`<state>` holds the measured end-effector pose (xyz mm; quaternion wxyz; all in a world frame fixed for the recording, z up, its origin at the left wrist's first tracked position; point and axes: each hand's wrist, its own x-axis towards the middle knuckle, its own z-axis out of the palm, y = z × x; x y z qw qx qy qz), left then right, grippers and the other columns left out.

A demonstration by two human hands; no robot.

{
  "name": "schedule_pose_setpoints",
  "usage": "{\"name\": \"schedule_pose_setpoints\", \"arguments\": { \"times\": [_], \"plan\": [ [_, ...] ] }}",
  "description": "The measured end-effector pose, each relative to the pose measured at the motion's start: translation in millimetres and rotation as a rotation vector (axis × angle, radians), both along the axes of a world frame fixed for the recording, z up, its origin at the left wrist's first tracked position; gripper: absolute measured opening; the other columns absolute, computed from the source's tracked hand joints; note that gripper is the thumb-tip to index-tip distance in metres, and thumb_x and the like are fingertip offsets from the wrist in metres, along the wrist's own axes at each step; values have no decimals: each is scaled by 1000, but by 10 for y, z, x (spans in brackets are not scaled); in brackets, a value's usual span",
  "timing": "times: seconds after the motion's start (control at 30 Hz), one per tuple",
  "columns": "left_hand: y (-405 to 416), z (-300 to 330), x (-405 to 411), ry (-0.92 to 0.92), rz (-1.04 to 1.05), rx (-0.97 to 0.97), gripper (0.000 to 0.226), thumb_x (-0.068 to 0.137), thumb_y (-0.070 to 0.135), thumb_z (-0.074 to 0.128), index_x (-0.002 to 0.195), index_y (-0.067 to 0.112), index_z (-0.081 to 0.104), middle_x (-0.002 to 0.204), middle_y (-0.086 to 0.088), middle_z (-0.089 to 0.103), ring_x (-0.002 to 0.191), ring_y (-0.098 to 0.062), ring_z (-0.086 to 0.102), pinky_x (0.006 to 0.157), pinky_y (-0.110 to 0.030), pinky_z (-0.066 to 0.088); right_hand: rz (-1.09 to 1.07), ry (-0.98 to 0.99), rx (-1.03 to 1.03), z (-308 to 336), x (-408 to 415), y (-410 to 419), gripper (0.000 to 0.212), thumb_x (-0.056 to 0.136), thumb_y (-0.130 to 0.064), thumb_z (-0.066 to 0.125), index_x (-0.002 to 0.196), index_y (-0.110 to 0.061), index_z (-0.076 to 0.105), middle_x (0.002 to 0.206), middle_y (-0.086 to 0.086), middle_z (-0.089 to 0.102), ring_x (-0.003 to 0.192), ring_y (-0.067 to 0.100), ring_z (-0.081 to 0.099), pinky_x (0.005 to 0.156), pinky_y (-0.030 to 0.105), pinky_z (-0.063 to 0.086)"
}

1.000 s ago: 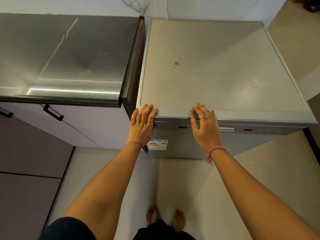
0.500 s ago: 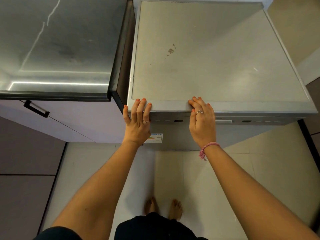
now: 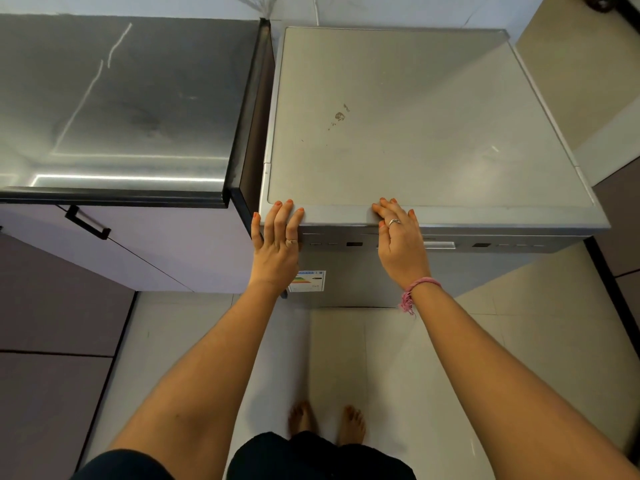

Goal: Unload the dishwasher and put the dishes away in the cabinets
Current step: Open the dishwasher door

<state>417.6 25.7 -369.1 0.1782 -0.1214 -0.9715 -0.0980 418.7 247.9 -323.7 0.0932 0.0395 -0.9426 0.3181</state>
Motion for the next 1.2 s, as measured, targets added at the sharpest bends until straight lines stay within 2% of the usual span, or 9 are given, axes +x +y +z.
{"name": "schedule_pose_setpoints", "arguments": {
  "times": [0.3,0.37,0.43,0.53,0.63,0.73,0.83,1.0,1.2],
  "plan": [
    [-10,137,75,-90,19,64,85,75,7,72,147,14,26,154,-11,27,144,-29,15,117,-48,-2,-3,-108,-132,90,21,-2,40,97,2,34,132,-6,52,146,8,42,143,21,26,118,28,1],
    [42,205,100,-102,37,209,71,77,5,69,141,10,40,150,-12,35,142,-31,24,116,-55,8,-62,-102,-295,132,28,-2,36,96,4,37,123,-6,59,138,9,52,137,21,36,119,32,18],
    [116,223,172,-71,78,395,55,78,-2,65,130,7,53,140,-14,46,137,-34,35,113,-60,21,-168,-91,-449,188,63,14,32,96,0,42,117,-10,64,125,6,61,120,18,53,105,22,41],
    [287,160,397,-25,132,556,40,80,-2,64,119,8,60,132,-12,50,129,-30,42,110,-43,33,-350,-95,-667,248,123,71,24,95,-7,50,108,-14,69,106,1,68,84,11,61,72,5,48],
    [506,140,613,-158,183,744,31,86,4,62,116,11,61,125,-7,49,118,-22,47,100,-26,39,-536,-121,-985,278,153,162,19,90,-3,57,96,-15,70,94,-1,70,87,9,66,84,16,51],
    [683,146,697,-374,304,1059,26,90,6,57,113,19,59,116,0,51,104,-12,53,96,-32,48,-688,-163,-1383,282,241,277,27,89,7,48,91,-12,67,91,3,68,81,13,68,86,24,54],
    [837,200,680,-592,497,1437,23,91,13,58,114,18,55,116,-3,59,105,-17,59,97,-35,49,-778,-208,-1636,194,361,396,20,94,-1,46,94,-13,62,94,2,65,84,13,66,89,27,52],
    [1166,376,584,-885,597,2103,31,92,25,60,120,14,55,125,-10,58,108,-21,59,95,-31,46,-805,-348,-1756,22,455,506,10,96,-18,52,97,-13,61,97,2,64,87,12,64,80,26,53],
    [1628,497,511,-1034,433,2173,72,84,47,63,141,8,41,142,-11,48,130,-23,46,110,-35,35,-709,-419,-1734,-26,368,512,53,85,-46,63,121,-9,58,110,5,64,104,15,62,90,27,50]
  ]
}}
